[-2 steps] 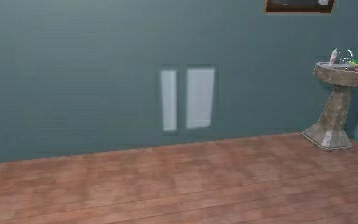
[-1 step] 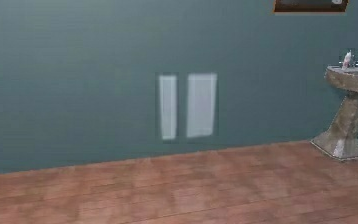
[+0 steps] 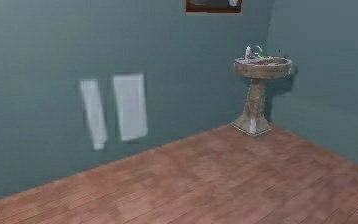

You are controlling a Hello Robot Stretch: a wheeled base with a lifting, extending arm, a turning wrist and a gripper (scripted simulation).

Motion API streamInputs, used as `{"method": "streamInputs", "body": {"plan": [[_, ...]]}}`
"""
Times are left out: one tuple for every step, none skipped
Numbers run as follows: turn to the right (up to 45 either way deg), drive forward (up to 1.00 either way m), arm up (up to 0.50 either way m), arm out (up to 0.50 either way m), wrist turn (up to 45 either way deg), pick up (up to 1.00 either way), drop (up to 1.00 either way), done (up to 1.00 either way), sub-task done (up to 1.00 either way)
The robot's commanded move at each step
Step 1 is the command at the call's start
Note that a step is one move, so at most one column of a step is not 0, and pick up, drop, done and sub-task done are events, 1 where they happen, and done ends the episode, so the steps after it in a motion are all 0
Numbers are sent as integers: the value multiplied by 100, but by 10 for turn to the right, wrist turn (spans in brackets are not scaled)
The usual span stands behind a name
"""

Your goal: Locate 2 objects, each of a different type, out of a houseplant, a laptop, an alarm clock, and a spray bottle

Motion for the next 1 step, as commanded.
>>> {"method": "streamInputs", "body": {"plan": [[0,25,0,0,0,0,0,0,0]]}}
